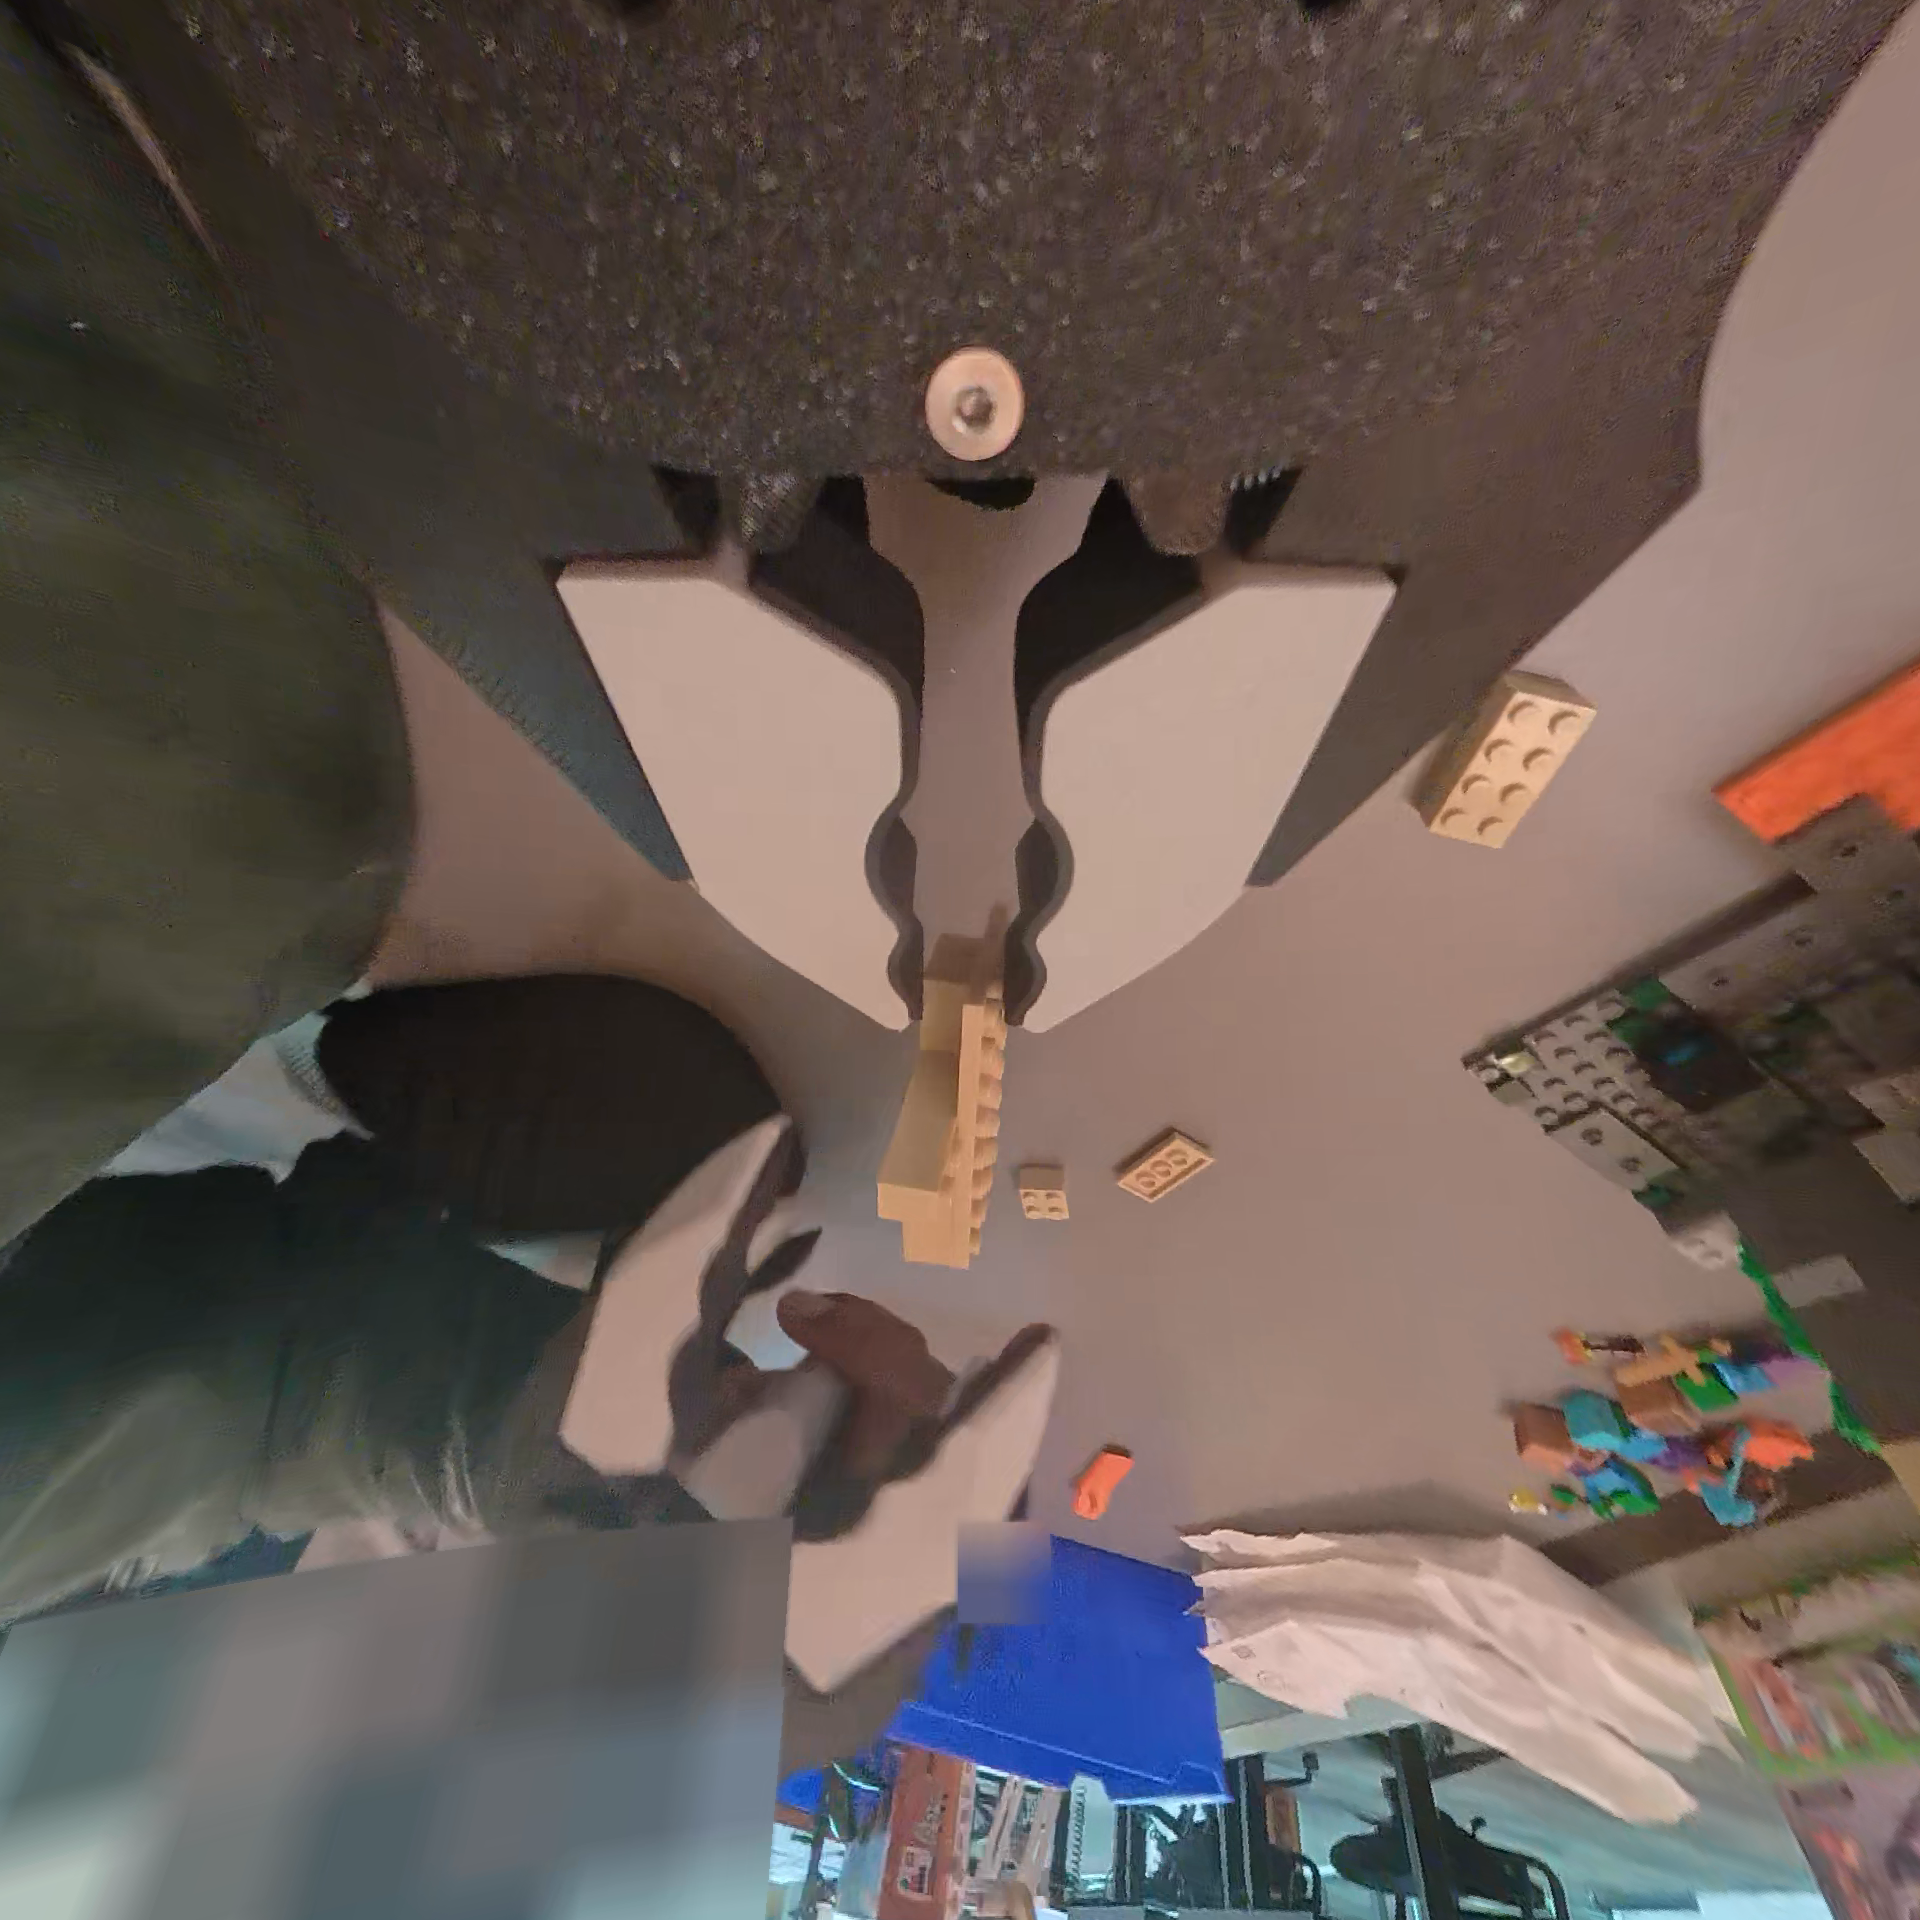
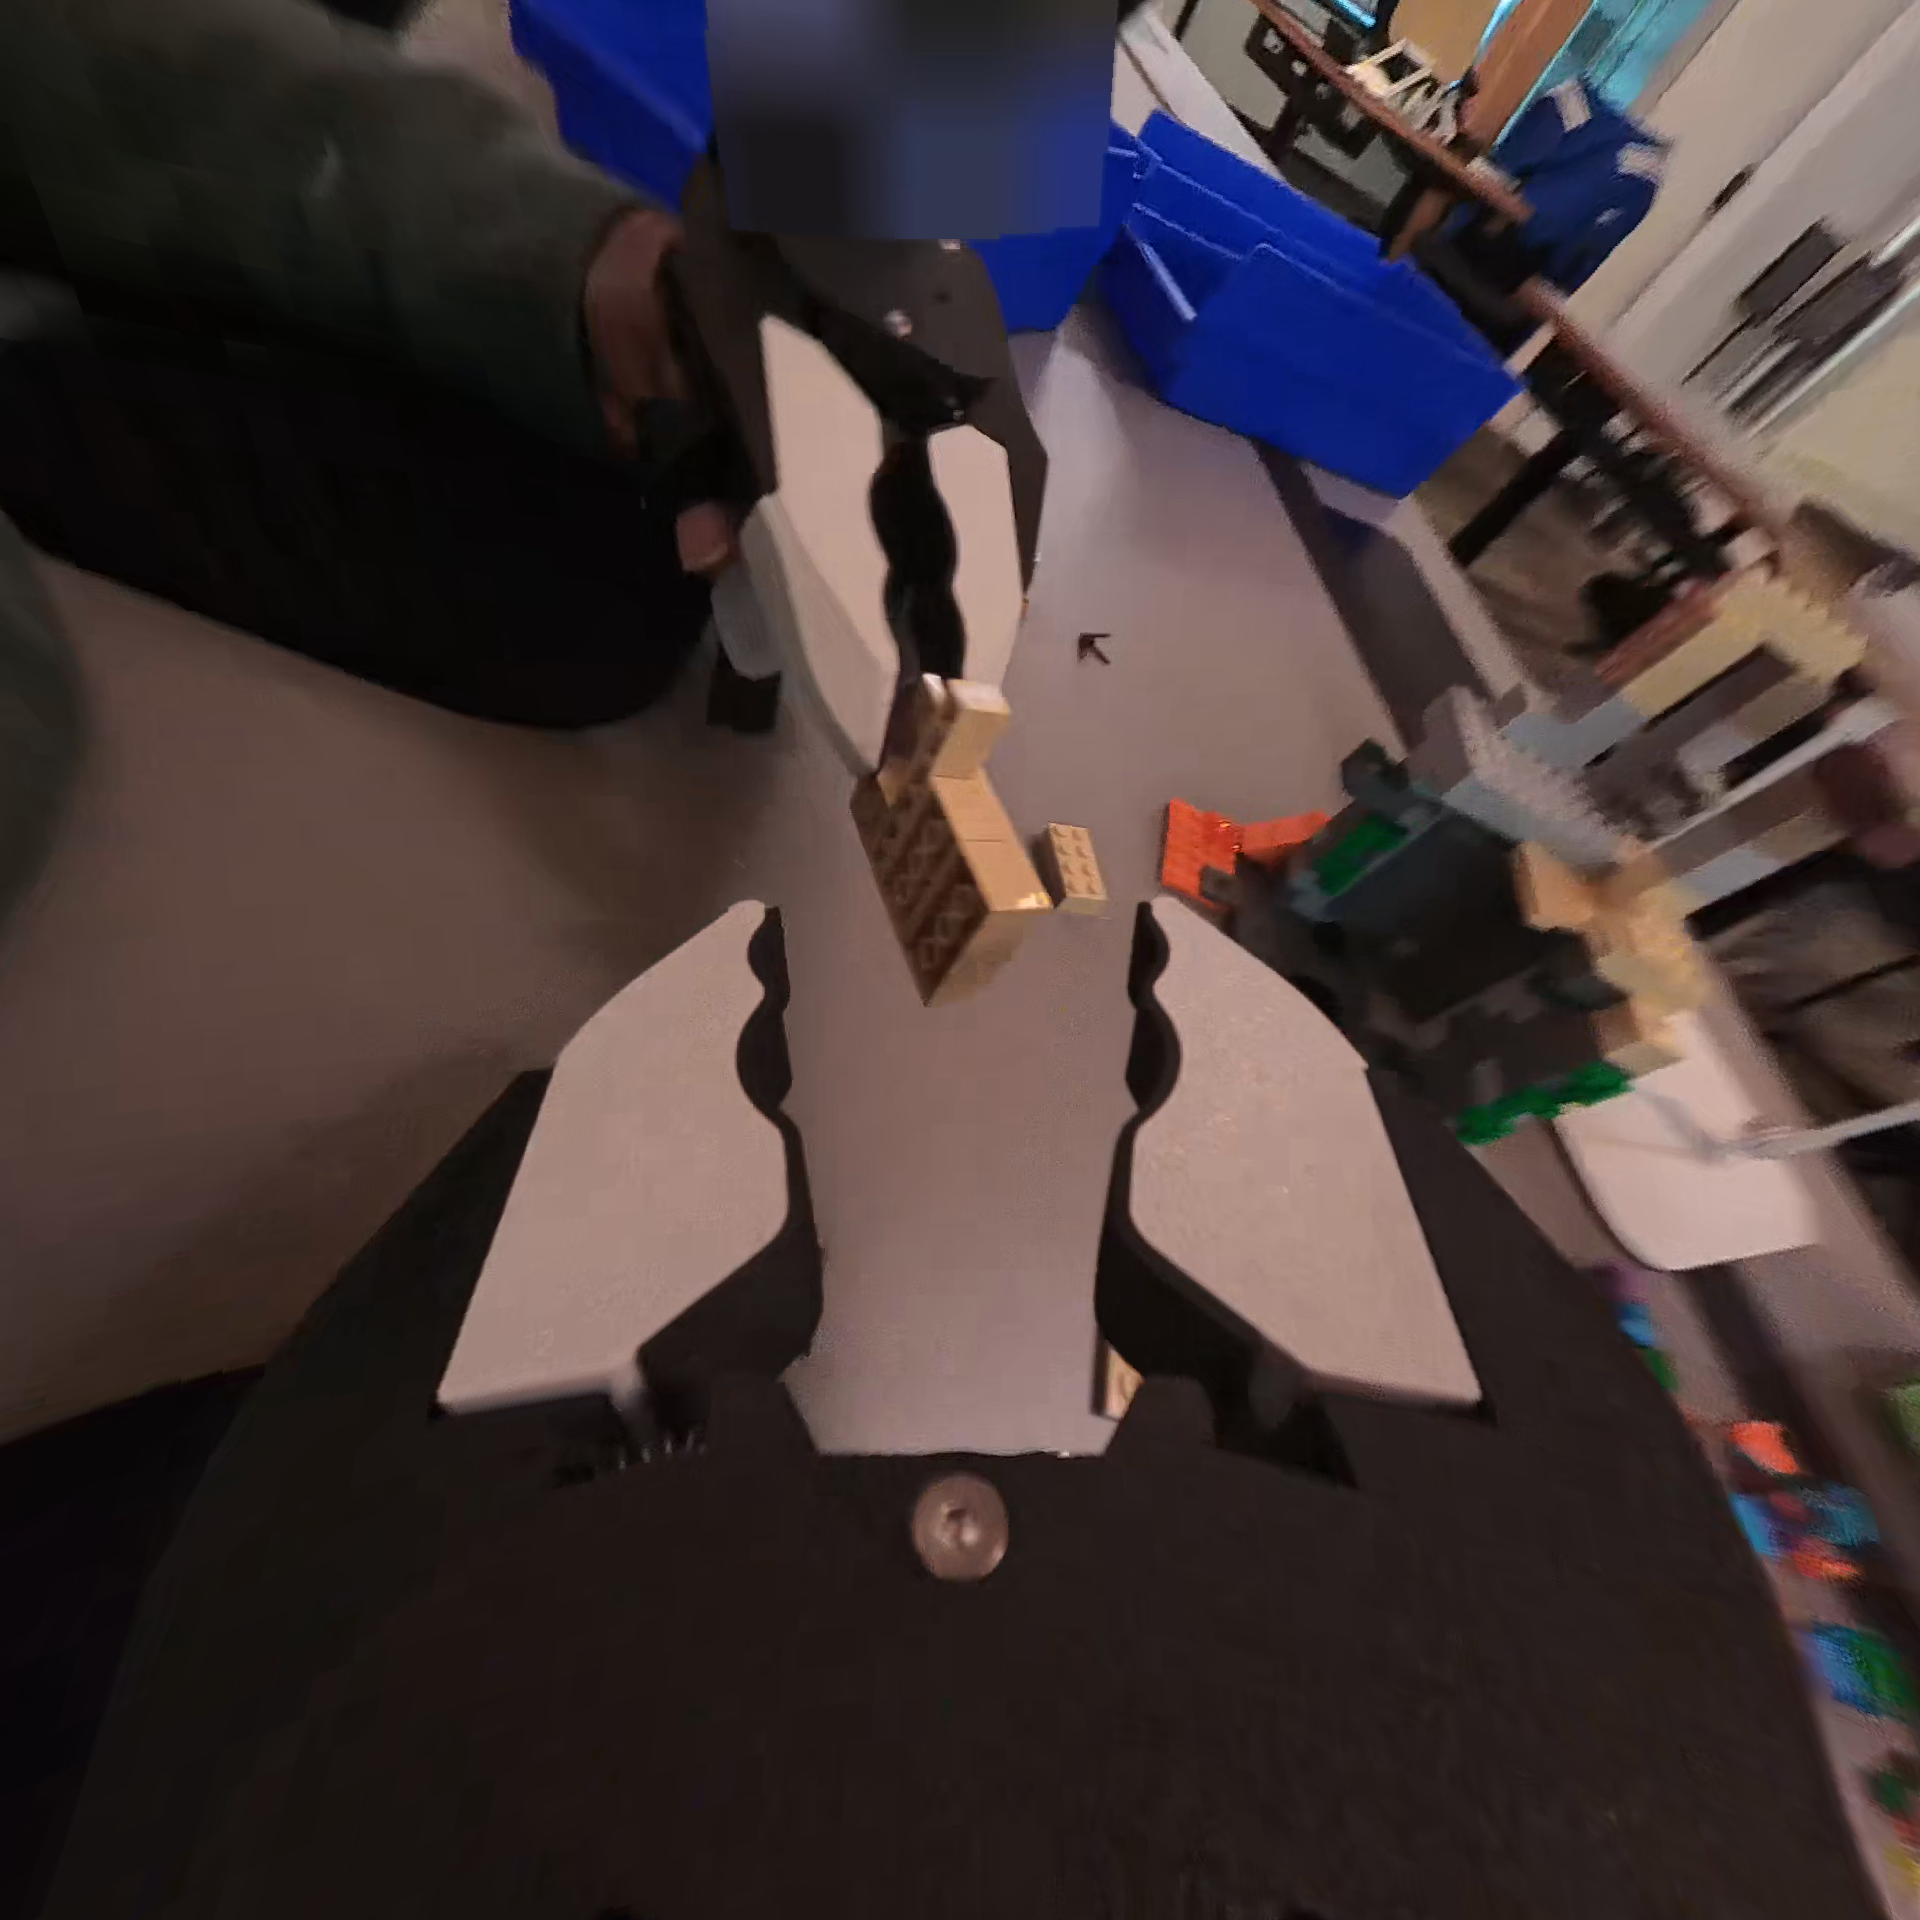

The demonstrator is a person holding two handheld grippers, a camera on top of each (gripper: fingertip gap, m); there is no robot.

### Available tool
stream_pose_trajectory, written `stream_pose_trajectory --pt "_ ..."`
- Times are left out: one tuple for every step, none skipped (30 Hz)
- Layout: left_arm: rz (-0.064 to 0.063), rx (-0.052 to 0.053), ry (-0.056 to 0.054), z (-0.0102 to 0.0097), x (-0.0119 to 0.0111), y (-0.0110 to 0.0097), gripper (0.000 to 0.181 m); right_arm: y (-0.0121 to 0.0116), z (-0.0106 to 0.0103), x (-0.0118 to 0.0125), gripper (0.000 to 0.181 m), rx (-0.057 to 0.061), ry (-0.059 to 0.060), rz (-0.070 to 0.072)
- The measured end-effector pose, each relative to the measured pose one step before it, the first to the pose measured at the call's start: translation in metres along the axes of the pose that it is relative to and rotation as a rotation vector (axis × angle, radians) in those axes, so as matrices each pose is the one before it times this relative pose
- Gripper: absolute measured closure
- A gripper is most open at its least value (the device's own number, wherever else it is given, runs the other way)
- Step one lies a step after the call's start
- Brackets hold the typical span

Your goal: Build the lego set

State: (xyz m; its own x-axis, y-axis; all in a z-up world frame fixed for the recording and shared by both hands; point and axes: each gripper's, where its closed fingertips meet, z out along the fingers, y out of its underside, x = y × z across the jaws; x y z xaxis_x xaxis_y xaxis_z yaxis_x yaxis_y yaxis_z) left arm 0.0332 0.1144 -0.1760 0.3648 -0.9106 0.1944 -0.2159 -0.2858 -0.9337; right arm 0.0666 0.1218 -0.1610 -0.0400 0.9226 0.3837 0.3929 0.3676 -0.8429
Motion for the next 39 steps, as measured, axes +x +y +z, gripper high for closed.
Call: stream_pose_trajectory --pt "-0.0473 0.0007 0.0186 -0.00035 0.00004 -0.00121 0.167 -0.00048 0.00144 -0.00279 0.117 -0.0122 0.0313 -0.0634" --pt "-0.0511 0.0021 0.0306 -0.00013 0.00166 -0.00134 0.167 -0.00054 0.0014 -0.00175 0.117 -0.0096 0.0302 -0.0561" --pt "-0.0508 0.0027 0.0235 0.00033 0.00093 -0.00138 0.167 -0.00023 0.00154 -0.00096 0.117 -0.0113 0.0252 -0.0513" --pt "-0.0443 -0.0043 0.0243 0.00068 0.00122 -0.00002 0.167 -0.00016 0.00175 -0.00023 0.117 -0.0111 0.0214 -0.045" --pt "-0.0394 -0.0104 0.0238 0.00099 0.00129 0.00097 0.167 -0.00078 0.00179 0.00033 0.117 -0.0057 0.0153 -0.0365" --pt "-0.0298 -0.0036 0.0198 0.00091 0.00123 0.00057 0.167 -0.00096 0.00173 -0.00019 0.119 -0.0035 0.0048 -0.028" --pt "-0.0296 -0.0042 0.0175 0.00071 0.00101 0.00088 0.167 -0.00068 0.00157 0.00089 0.123 -0.0032 0.0082 -0.0275" --pt "-0.028 -0.0048 0.0245 0.00046 0.00192 0.00096 0.167 0.00016 0.00126 0.00083 0.129 -0.0054 0.0072 -0.033" --pt "-0.0271 0.0069 0.0204 -0.00003 0.00138 -0.00055 0.167 0.00058 0.00099 -0.00075 0.137 -0.0058 -0.0043 -0.0298" --pt "-0.0204 0.0107 0.0004 -0.0009 -0.00141 -0.00119 0.167 0.00012 0.00088 -0.00159 0.143 -0.0009 -0.0118 -0.0084" --pt "-0.0075 0.0016 0.0053 -0.00123 -0.00041 0.0 0.167 0.00032 0.00093 -0.00124 0.144 0.0007 -0.0163 0.0172" --pt "0.0067 0.0058 -0.0008 -0.00102 -0.00045 -0.00039 0.167 0.00105 0.00095 -0.00113 0.145 0.0016 -0.0269 0.0443" --pt "0.021 0.0124 -0.0083 -0.00076 -0.00034 -0.00123 0.167 0.00152 0.00061 -0.00078 0.145 0.0047 -0.0347 0.0672" --pt "0.0381 0.0059 -0.0189 -0.00065 -0.0009 -0.00078 0.165 0.00213 0.00022 -0.00008 0.145 0.0077 -0.0419 0.0879" --pt "0.0494 -0.003 -0.0305 -0.00072 -0.00204 -0.00002 0.16 0.00418 0.0002 -0.00151 0.146 -0.0021 -0.0621 0.0998" --pt "0.0542 -0.012 -0.037 -0.00072 -0.00295 0.001 0.158 0.00652 0.00002 -0.00239 0.146 -0.0184 -0.0729 0.0992" --pt "0.0529 -0.0124 -0.0378 -0.00062 -0.00288 0.00114 0.156 0.00596 -0.00011 0.0007 0.146 -0.0129 -0.0488 0.0862" --pt "0.0489 -0.0138 -0.0392 -0.00019 -0.00317 0.00154 0.155 0.00645 0.00008 -0.00005 0.146 -0.0159 -0.0494 0.0687" --pt "0.0465 -0.015 -0.0318 0.00014 -0.00209 0.002 0.154 0.00884 0.00086 0.00148 0.146 -0.0379 -0.0336 0.0585" --pt "0.0382 -0.0133 -0.0247 0.00058 -0.00131 0.00196 0.154 0.00914 0.00181 0.00399 0.146 -0.0433 -0.0087 0.0422" --pt "0.027 -0.012 -0.0213 0.00107 -0.0012 0.00196 0.154 0.00782 0.00243 0.00336 0.146 -0.0381 -0.0047 0.0346" --pt "0.0193 -0.0126 -0.0134 0.00119 -0.00051 0.00235 0.154 0.00649 0.00286 0.00179 0.146 -0.0348 -0.0097 0.0357" --pt "0.0117 -0.0125 -0.0125 0.0014 -0.00089 0.00243 0.155 0.00502 0.00293 0.00094 0.146 -0.0287 -0.0081 0.0296" --pt "0.0086 -0.0109 -0.0168 0.00116 -0.00174 0.00214 0.155 0.0038 0.00285 0.00005 0.146 -0.0246 -0.0052 0.0142" --pt "0.0106 -0.0054 -0.0124 0.00063 -0.00115 0.00127 0.155 0.00261 0.00228 0.00032 0.146 -0.0201 0.005 -0.0014" --pt "0.0104 -0.001 -0.0119 0.00036 -0.00114 0.0006 0.155 0.00099 0.00163 0.00076 0.146 -0.0122 0.012 -0.0068" --pt "0.0097 -0.0003 -0.0148 0.00025 -0.00157 0.00033 0.156 0.00047 0.00114 -0.00028 0.146 -0.0105 0.0039 -0.0038" --pt "0.0103 -0.0019 -0.0157 0.00033 -0.00165 0.00055 0.157 0.00028 0.00091 -0.00111 0.146 -0.0092 -0.0034 0.001" --pt "0.0112 -0.0008 -0.0147 0.0004 -0.00135 0.0004 0.158 0.00015 0.00096 -0.00062 0.146 -0.0061 -0.0019 0.0025" --pt "0.0104 0.0026 -0.0107 0.0003 -0.00067 -0.00011 0.159 0.00049 0.00094 -0.0003 0.146 -0.0066 -0.0007 0.0003" --pt "0.0087 0.0023 -0.0095 0.00038 -0.00043 -0.00014 0.16 0.00038 0.00083 -0.00036 0.145 -0.0039 -0.0003 -0.004" --pt "0.0079 -0.0002 -0.0081 0.0004 -0.00031 0.00019 0.16 -0.00068 0.00028 -0.00021 0.146 0.0025 0.0009 -0.0039" --pt "0.0058 -0.0007 -0.0021 0.00037 0.00039 0.00024 0.16 -0.0001 0.00021 -0.00029 0.146 -0.0015 -0.0007 -0.0053" --pt "0.0026 0.0002 -0.0036 0.00036 0.00002 0.00026 0.16 -0.00001 0.0 -0.00019 0.145 -0.0016 -0.0001 -0.0073" --pt "0.0021 0.0011 -0.0068 0.00027 -0.00054 0.0001 0.161 -0.00008 0.00003 0.00029 0.145 -0.0016 0.0017 -0.005" --pt "0.0021 -0.0015 -0.0018 0.00033 -0.0001 0.00044 0.161 -0.00016 -0.00006 0.00014 0.145 -0.0016 -0.0003 -0.0038" --pt "-0.0002 -0.0023 -0.0011 0.00037 -0.00015 0.00061 0.161 -0.00009 0.00009 0.00032 0.145 -0.0005 -0.0004 -0.0036" --pt "0.0002 -0.0008 -0.0035 0.00031 -0.00046 0.00038 0.161 -0.00015 -0.00003 0.00033 0.145 0.0001 -0.0006 -0.0016" --pt "0.0013 -0.0006 -0.0014 0.00028 -0.00017 0.00037 0.161 -0.00008 -0.00007 0.00062 0.146 -0.0004 0.0012 -0.0023"
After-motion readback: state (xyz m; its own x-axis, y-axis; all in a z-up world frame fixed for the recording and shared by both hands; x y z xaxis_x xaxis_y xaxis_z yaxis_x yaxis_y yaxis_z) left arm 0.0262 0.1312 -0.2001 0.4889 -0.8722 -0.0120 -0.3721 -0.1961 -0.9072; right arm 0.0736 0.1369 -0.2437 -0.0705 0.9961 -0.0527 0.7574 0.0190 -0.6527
